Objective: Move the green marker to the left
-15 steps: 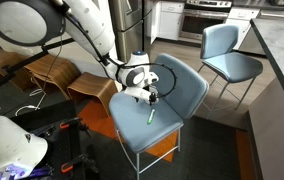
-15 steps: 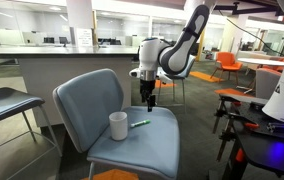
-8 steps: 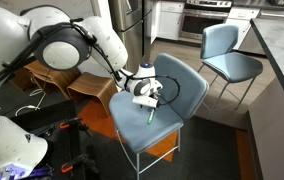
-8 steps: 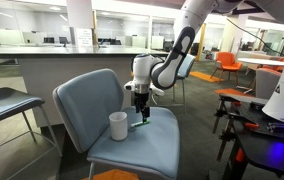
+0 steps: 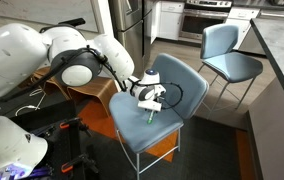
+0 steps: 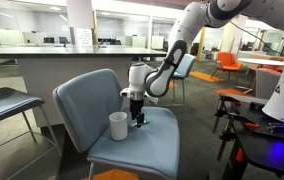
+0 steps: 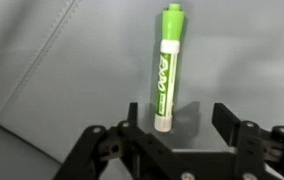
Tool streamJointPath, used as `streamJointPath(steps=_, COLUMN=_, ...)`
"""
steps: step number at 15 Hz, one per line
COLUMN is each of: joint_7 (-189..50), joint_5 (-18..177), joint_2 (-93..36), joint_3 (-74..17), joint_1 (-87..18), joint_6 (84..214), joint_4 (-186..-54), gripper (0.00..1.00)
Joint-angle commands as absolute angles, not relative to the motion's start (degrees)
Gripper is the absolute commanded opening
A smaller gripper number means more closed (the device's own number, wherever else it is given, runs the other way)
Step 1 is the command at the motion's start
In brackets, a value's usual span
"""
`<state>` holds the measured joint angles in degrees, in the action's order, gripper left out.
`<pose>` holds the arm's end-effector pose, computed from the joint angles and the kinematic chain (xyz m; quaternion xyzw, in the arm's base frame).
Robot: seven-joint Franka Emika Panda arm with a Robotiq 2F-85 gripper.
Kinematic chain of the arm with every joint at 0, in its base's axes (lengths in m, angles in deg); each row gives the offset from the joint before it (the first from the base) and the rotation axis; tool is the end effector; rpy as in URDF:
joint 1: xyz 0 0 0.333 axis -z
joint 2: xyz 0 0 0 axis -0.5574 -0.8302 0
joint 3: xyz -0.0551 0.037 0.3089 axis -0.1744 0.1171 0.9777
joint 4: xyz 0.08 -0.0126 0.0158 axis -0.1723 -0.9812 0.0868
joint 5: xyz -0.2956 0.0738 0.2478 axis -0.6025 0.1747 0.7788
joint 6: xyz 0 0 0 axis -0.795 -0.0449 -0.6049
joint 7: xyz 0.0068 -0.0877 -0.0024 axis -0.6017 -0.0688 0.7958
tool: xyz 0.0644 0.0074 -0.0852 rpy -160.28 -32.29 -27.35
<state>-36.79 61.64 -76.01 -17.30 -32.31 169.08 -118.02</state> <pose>0.6469 0.0691 -0.0141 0.9126 0.4078 0.0107 0.0263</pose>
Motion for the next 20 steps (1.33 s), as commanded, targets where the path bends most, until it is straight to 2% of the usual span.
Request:
streamJointPath(steps=1, joint_7=-33.77, joint_5=63.28, joint_2=-78.87, joint_3=-15.76, joint_1=-31.44, joint_6=165.64, joint_4=-113.21, gripper=0.51)
streamJointPath(steps=6, joint_7=-34.22, joint_5=63.53, joint_2=-81.03, joint_3=-16.08, joint_1=-31.64, joint_6=163.76, joint_4=-110.12, gripper=0.12)
streamJointPath(steps=8, joint_7=-34.44, joint_5=63.76, joint_2=-81.29, joint_3=-16.14, joint_1=-31.57, joint_6=163.3, joint_4=-109.68, gripper=0.0)
streamJointPath(steps=10, joint_7=-34.89, joint_5=64.44, joint_2=-80.92, joint_3=-16.2, joint_1=-31.53, joint_6=162.49, joint_4=-109.88, gripper=0.05)
streamJointPath(steps=20, joint_7=-39.25, joint_5=67.39, joint_2=-74.35, joint_3=-16.4, joint_1=-32.3, joint_6=163.07, joint_4=-118.58, gripper=0.05)
